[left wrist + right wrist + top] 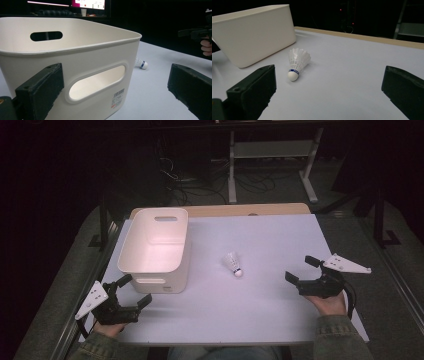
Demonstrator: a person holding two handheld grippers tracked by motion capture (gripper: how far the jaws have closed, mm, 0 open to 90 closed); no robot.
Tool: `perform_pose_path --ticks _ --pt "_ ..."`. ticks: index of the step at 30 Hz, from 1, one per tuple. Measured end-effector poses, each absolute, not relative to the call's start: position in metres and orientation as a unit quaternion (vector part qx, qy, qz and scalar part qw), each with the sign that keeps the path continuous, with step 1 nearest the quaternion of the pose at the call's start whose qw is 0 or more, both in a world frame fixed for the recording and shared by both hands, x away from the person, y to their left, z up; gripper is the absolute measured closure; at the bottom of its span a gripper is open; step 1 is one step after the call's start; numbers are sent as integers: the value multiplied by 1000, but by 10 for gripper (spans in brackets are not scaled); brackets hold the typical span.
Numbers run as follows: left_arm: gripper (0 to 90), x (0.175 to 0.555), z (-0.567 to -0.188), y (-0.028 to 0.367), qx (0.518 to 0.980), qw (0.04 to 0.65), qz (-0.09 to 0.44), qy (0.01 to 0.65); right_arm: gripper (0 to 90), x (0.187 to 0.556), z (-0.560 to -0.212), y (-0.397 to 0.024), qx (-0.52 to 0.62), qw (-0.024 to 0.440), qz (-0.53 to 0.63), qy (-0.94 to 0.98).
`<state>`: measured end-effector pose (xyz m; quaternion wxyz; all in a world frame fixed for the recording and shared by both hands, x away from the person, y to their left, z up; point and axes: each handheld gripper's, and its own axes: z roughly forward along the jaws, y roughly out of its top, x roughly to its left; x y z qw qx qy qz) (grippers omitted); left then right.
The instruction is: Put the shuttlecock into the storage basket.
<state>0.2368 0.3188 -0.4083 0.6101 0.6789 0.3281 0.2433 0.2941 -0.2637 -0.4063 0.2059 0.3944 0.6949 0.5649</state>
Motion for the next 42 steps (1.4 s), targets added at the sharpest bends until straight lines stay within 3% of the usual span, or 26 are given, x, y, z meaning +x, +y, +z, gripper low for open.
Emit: perform_pose_path --ticks 42 --pt "0 237 -408 319 676 611 251 327 0 299 -394 -243 379 173 533 736"
